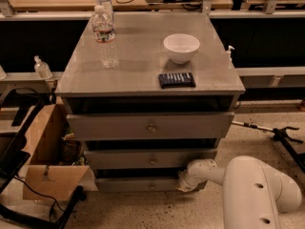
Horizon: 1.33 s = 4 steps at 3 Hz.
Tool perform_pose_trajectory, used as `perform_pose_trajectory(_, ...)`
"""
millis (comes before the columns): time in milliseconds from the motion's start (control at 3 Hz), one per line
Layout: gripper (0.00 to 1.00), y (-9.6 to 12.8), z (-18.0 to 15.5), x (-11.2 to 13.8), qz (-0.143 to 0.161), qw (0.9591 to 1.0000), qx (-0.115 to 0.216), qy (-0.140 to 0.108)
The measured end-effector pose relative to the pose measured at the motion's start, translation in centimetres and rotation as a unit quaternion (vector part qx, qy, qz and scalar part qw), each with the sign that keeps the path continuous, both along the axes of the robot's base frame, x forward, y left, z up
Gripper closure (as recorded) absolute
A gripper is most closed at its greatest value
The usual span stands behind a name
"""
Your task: Open bottom drawer
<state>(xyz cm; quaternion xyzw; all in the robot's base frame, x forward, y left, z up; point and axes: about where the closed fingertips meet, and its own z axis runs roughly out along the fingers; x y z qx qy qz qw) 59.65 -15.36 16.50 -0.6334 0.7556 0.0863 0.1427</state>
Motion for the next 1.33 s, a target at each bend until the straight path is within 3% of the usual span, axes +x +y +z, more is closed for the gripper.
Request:
perform_pose_trajectory(667,1.0,0.0,0.2,-0.2,-0.001,1.0,0.0,0.001)
perform_pose_trajectory(1000,1.0,-0.3,1.2,-3.9,-0.004,0.9998,-0.001,0.019)
perform_pose_trajectory(1333,1.0,-0.4,1.1,-4.1,-0.006,0.9998,0.0,0.021)
